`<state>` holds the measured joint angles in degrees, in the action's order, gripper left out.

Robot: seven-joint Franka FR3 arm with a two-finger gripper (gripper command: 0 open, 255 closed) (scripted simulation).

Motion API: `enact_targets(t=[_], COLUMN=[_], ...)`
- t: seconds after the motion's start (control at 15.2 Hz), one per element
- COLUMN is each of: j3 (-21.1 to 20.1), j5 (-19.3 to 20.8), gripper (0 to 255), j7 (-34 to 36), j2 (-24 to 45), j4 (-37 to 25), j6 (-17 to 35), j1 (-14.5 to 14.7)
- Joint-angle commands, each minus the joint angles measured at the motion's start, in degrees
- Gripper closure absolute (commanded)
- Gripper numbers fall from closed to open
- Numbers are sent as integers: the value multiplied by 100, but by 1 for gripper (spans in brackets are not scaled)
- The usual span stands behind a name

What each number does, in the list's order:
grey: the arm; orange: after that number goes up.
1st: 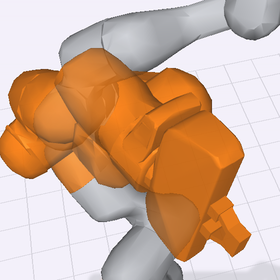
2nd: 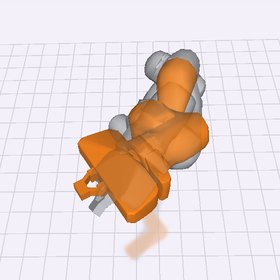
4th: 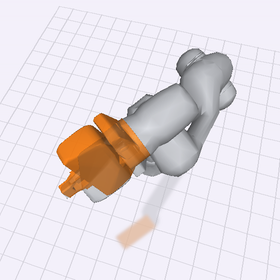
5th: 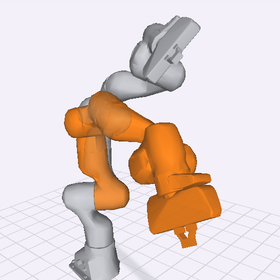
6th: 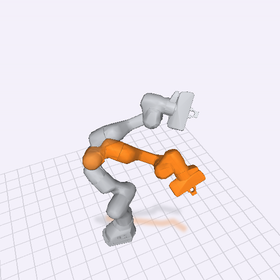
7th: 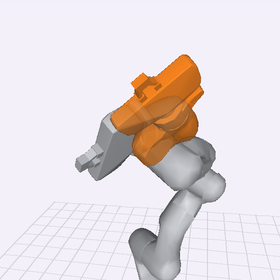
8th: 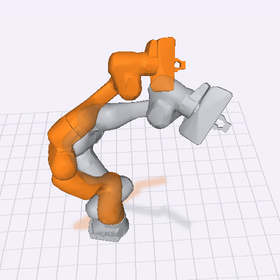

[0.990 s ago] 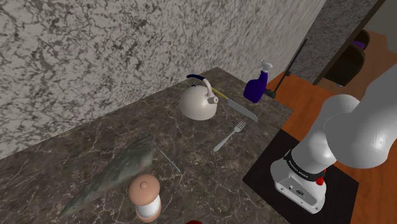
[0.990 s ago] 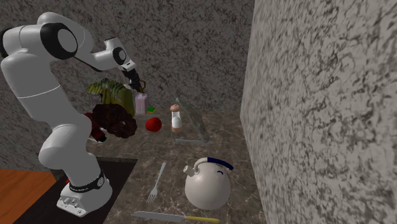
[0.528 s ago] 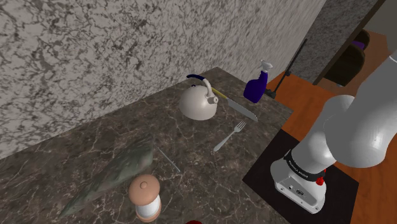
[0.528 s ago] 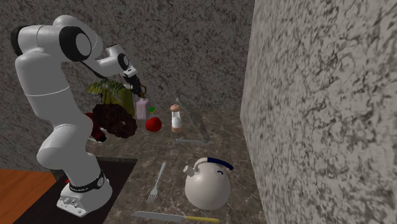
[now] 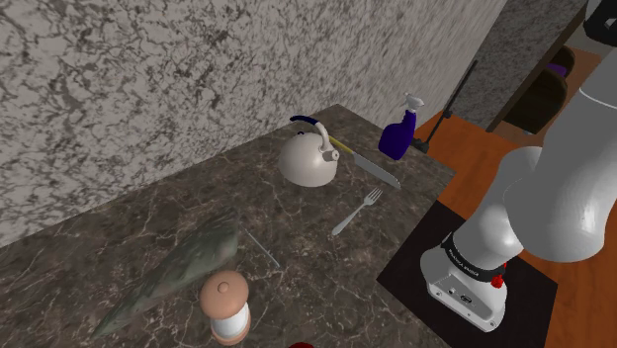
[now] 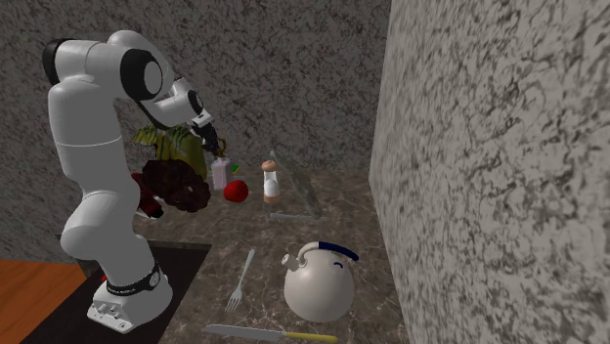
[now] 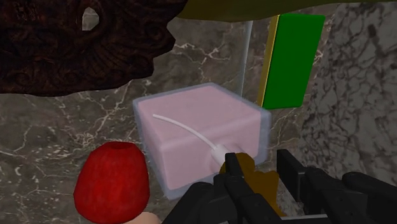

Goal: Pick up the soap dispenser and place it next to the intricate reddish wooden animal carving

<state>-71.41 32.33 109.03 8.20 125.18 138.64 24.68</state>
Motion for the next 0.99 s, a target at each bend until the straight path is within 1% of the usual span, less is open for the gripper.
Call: enact_targets(t=[0.0,0.26,0.33,0.66,0.73,0.79,0.86,0.92], j3=[14,14,14,14,-324,-619,-526,-102], j5=[30,30,31,30,-558,-1501,-2518,-2739], gripper=[255,255,0,0,0,0,0,0], j7=[27,27,27,27,-360,-998,-1701,-1854], j2=[12,12,13,12,-391,-1021,-1690,-1852], j4=[10,10,9,10,50,94,106,83], j6=[12,12,11,12,24,71,28,-95], j1=[18,18,19,18,-334,-687,-664,-242])
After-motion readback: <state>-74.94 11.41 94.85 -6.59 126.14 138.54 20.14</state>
